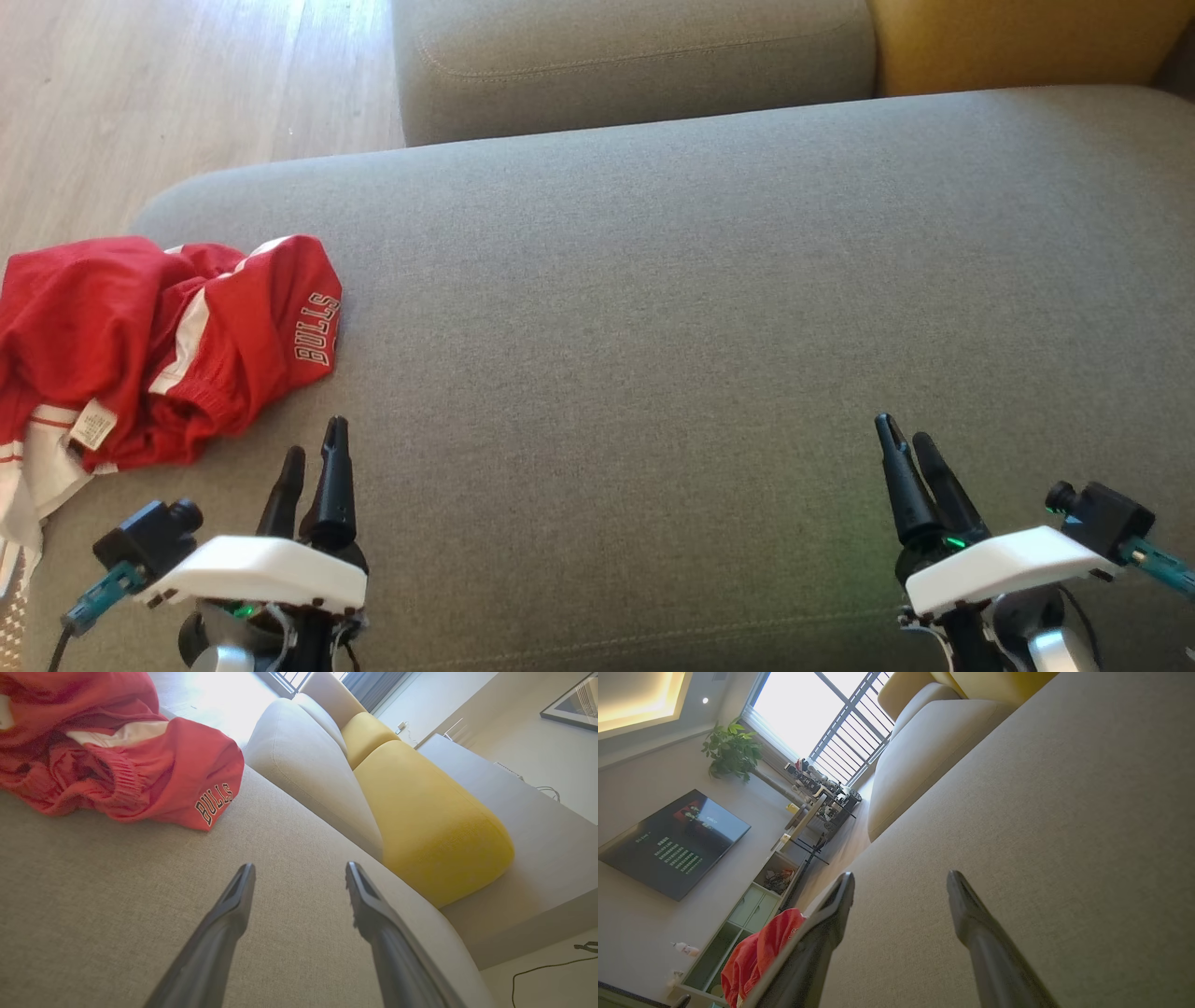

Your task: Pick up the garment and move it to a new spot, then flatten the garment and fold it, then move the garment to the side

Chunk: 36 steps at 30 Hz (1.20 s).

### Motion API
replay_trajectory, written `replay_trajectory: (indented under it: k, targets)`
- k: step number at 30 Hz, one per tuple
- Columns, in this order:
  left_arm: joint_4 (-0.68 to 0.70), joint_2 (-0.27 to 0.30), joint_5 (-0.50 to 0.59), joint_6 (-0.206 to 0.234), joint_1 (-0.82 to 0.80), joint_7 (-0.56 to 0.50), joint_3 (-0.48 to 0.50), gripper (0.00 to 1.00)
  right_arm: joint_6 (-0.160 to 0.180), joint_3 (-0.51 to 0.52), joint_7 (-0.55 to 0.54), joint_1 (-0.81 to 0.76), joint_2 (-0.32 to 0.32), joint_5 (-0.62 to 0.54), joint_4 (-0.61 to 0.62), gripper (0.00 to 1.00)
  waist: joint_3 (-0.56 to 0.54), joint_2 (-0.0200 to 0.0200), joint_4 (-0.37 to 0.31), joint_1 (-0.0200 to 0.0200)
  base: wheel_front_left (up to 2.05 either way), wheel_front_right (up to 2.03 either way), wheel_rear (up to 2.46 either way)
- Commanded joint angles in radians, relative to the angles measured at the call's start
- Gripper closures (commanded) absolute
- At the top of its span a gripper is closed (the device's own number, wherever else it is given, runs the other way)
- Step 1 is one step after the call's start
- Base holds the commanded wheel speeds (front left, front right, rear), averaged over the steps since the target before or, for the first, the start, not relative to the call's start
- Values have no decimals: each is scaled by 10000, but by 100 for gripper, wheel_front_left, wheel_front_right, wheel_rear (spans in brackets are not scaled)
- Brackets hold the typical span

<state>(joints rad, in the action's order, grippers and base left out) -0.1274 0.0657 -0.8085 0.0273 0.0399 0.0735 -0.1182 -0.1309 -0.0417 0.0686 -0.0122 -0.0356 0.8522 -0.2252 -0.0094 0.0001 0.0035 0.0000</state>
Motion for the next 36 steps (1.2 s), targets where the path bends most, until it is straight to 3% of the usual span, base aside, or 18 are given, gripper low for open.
replay_trajectory:
  k: [1,11,29,36]
  targets:
    - [502,188,406,74,-256,164,113,0,1,-206,185,399,-79,-429,470,0,-3,-1,13,0,0,0,0]
    - [700,184,1354,-50,-179,427,63,0,1,-383,453,412,-89,-1459,634,0,-39,-1,59,0,0,0,0]
    - [717,-86,3135,-822,-19,953,235,0,1,-625,987,479,-110,-3350,647,0,-80,-1,97,0,0,0,0]
    - [662,-152,4096,-846,28,1158,307,0,1,-838,1196,462,-118,-4057,651,0,-143,-1,92,0,0,0,0]
